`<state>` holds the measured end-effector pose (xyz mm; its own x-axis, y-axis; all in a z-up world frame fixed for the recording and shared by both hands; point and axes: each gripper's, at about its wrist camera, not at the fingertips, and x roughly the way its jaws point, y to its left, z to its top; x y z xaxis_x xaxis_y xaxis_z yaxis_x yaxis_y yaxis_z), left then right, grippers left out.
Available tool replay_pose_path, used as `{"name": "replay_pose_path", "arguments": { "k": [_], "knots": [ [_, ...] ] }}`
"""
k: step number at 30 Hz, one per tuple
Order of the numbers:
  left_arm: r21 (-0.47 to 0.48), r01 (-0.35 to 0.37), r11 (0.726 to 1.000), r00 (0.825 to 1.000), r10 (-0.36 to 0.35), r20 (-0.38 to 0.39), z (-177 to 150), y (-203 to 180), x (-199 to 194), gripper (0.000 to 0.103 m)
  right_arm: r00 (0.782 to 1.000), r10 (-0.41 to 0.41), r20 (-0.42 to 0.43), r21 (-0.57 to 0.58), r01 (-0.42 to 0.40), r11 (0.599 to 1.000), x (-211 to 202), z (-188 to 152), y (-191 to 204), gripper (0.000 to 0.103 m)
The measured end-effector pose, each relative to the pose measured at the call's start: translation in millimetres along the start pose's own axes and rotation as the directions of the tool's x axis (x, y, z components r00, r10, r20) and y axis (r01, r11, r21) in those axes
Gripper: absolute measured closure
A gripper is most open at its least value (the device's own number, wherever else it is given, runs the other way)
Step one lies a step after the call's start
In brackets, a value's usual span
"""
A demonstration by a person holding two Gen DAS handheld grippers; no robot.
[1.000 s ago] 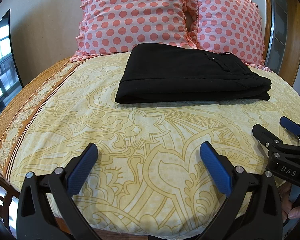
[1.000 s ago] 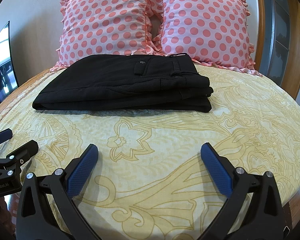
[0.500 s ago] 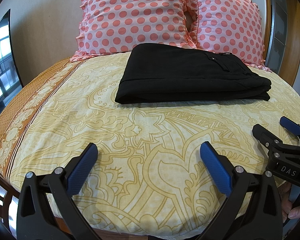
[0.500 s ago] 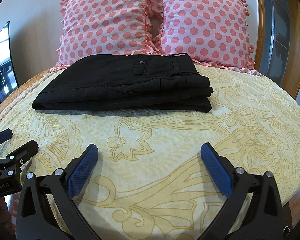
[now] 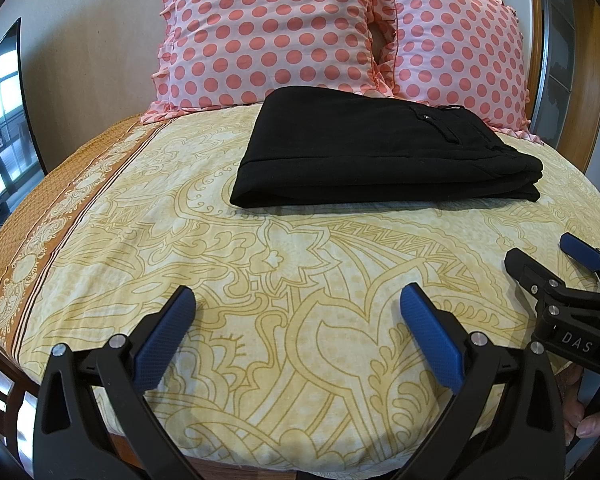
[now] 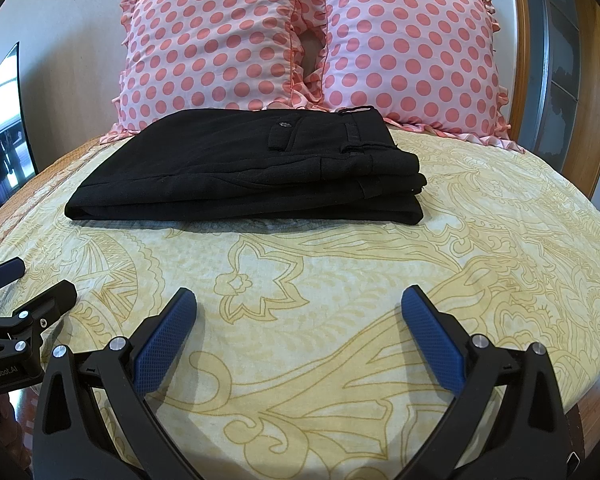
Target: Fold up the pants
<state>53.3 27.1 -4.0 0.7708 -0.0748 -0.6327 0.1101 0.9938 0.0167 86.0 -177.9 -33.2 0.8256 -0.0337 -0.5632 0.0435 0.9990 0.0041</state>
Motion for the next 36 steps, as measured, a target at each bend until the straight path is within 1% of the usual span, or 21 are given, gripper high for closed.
{"name": "replay_pose_path", "arguments": {
  "k": [25,36],
  "knots": [
    [0.001,0.001,1.000,1.000,-0.001,-0.002,0.1,0.6,0.2,0.002,1.000,0.000,0.000,0.000,0.000,1.000,-0.2,-0.2,0.3,0.001],
    [0.008,0.017,1.000,0.998,-0.017,-0.058,5.0,-0.2,1.6,0.002,1.000,-0.001,0.000,0.000,0.001,1.000,-0.1,-0.3,0.7,0.001]
  ]
}}
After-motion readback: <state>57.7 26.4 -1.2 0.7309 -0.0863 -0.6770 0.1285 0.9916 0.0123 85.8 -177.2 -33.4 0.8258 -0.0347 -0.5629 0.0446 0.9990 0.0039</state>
